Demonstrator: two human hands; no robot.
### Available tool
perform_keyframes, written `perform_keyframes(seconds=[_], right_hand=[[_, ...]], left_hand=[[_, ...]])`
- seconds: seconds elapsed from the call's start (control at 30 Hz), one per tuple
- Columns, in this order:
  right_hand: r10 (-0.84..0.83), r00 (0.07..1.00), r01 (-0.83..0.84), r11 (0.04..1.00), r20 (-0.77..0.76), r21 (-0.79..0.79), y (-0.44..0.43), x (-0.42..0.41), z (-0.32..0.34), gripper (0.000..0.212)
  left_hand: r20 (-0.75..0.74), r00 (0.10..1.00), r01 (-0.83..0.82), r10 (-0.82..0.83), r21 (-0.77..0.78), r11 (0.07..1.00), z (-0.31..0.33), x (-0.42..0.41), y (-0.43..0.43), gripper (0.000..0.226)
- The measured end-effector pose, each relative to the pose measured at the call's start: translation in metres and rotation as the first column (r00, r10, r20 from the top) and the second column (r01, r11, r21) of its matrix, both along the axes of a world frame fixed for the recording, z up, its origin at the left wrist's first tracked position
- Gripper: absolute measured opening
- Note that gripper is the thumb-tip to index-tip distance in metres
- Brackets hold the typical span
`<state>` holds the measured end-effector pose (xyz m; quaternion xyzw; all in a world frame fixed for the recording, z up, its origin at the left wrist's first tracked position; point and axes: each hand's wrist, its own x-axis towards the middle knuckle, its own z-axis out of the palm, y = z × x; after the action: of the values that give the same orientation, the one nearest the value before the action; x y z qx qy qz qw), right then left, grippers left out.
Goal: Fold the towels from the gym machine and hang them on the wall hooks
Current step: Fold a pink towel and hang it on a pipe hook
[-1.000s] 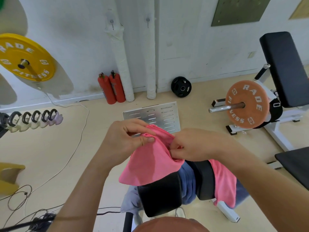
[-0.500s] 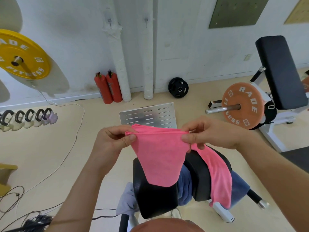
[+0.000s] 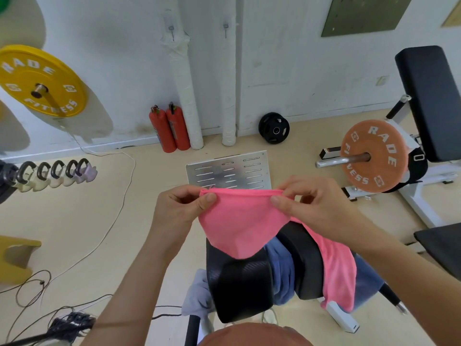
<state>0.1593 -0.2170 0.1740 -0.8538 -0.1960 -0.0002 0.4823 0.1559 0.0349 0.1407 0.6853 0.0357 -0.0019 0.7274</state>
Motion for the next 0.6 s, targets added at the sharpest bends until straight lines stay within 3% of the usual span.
perform_keyframes(seconds=[0.1,0.2,0.33,0.5,0.6], right_hand=[[0.042,0.991,-0.026,0.991,-0.127,0.131,0.002,-0.002,0.008,0.011],[0.095,0.983,-0.079,0.991,-0.154,0.105,0.001,-0.004,0.010,0.010],[0.155,0.982,-0.162,0.985,-0.112,-0.054,-0.004,-0.002,0.014,0.014],[0.247,0.952,-0.270,0.956,-0.184,-0.115,-0.005,0.000,0.028,0.016],[0.217,0.952,-0.234,0.970,-0.215,-0.058,-0.006,0.004,0.033,0.014]], left_hand=[[-0.082,0.985,0.135,-0.154,-0.204,0.970,-0.006,0.001,0.004,0.047],[-0.061,0.965,0.248,-0.256,-0.118,0.962,-0.009,-0.001,0.012,0.046],[-0.012,0.969,0.248,-0.249,-0.046,0.968,-0.012,-0.001,0.018,0.044],[-0.074,0.943,0.274,-0.324,-0.376,0.885,-0.017,-0.002,0.010,0.038],[-0.128,0.946,0.225,-0.298,-0.404,0.887,-0.015,-0.003,0.002,0.041]])
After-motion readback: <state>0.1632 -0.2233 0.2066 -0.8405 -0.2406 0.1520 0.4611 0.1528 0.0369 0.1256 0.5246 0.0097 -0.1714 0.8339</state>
